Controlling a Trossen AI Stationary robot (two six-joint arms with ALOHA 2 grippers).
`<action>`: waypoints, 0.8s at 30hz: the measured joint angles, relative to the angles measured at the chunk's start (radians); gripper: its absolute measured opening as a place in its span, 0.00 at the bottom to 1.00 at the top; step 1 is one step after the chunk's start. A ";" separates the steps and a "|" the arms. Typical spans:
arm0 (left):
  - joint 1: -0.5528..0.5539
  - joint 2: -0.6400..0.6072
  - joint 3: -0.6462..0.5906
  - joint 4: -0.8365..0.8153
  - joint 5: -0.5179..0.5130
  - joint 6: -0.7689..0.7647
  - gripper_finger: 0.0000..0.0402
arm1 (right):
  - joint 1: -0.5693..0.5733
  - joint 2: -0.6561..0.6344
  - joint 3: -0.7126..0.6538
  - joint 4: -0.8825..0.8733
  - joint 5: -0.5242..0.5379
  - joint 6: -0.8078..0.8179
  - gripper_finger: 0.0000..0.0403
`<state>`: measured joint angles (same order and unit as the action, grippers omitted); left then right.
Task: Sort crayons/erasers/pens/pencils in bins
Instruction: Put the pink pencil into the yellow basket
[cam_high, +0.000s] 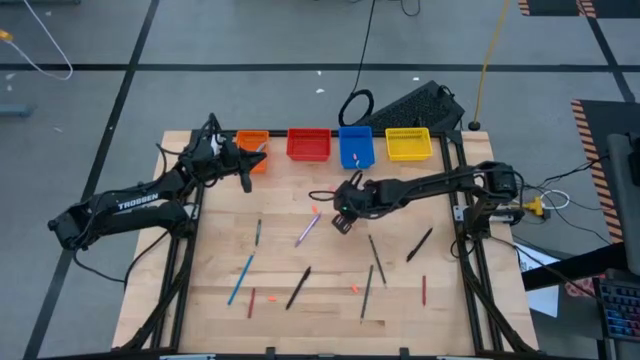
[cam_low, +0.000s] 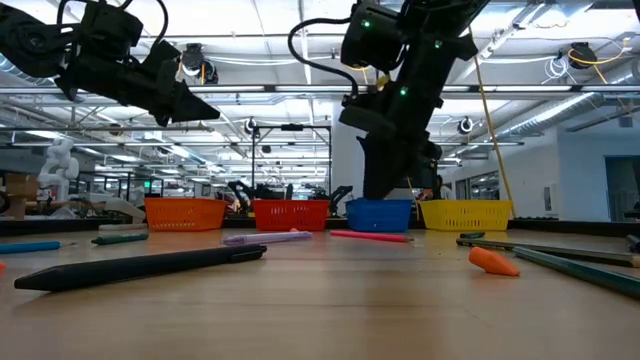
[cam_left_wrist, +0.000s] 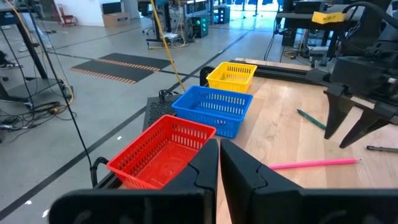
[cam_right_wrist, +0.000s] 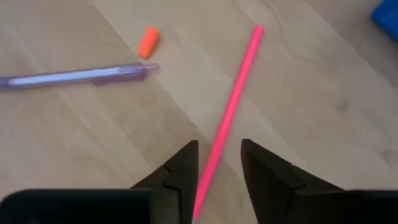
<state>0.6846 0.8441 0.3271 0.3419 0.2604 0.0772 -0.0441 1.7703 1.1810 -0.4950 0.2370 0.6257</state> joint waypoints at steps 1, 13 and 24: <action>0.000 0.000 0.000 0.000 0.000 0.000 0.06 | -0.001 0.009 -0.004 0.000 0.003 0.003 0.31; -0.004 0.000 0.000 -0.005 0.000 0.000 0.06 | -0.019 0.104 -0.031 0.074 -0.003 0.019 0.32; -0.007 0.000 0.000 -0.003 0.000 0.000 0.06 | -0.027 0.135 -0.028 0.071 0.025 0.020 0.22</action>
<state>0.6773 0.8440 0.3271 0.3391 0.2604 0.0769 -0.0711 1.9057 1.1530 -0.4237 0.2619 0.6456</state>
